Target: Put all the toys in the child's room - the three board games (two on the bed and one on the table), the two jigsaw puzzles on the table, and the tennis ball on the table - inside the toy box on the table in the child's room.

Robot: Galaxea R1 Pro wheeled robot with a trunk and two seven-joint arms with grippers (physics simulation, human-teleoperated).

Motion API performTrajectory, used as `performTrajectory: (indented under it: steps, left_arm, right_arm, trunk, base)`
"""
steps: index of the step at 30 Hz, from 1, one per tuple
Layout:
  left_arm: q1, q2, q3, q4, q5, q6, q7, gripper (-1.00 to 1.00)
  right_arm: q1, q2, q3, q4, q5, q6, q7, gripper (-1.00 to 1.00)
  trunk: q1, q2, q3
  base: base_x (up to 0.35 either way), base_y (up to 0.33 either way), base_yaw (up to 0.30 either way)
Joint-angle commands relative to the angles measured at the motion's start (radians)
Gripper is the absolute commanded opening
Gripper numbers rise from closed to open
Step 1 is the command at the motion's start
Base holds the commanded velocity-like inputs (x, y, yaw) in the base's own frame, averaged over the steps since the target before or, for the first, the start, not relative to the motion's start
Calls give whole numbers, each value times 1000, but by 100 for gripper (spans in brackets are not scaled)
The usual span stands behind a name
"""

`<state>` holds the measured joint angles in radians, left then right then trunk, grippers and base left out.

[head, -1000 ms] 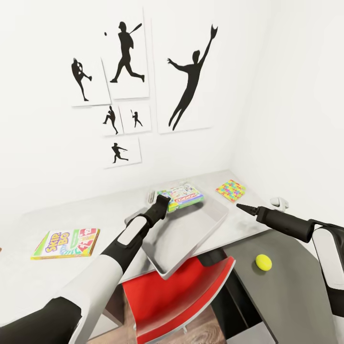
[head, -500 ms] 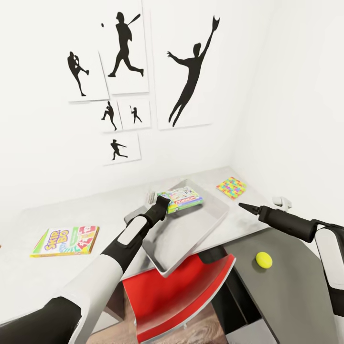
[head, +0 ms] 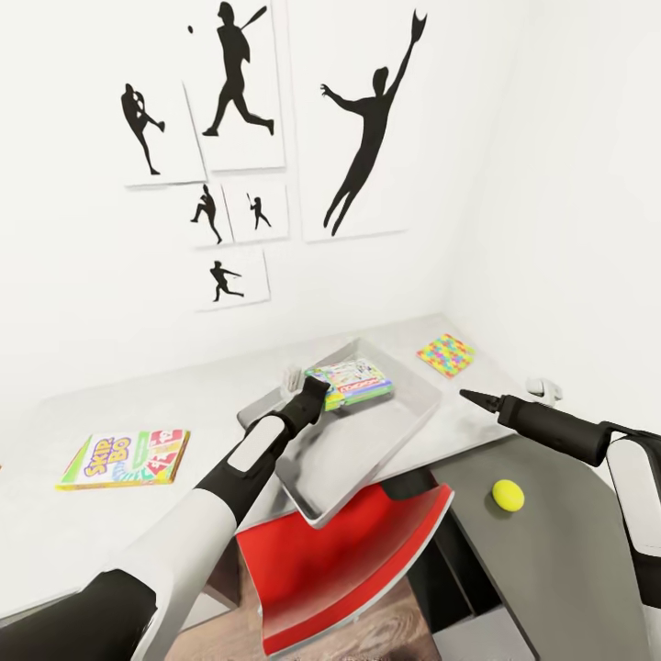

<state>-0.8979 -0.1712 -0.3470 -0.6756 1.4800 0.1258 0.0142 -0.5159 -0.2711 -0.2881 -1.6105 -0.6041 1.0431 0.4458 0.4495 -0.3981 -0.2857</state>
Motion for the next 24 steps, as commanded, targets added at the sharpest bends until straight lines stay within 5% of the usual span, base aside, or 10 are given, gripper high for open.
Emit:
performTrajectory:
  steps: [1,24]
  left_arm:
    - [-1,0,-1,-1,8,1,1,-100]
    - [-12,1,-16,-2,3,-1,-19,-100]
  right_arm:
    - [-1,0,-1,0,9,4,10,100]
    - [-1,-1,-3,0,7,4,13,100]
  trunk:
    - [1,-2,-3]
    - [1,-2,-8]
  base:
    - [0,0,0]
    - [0,0,0]
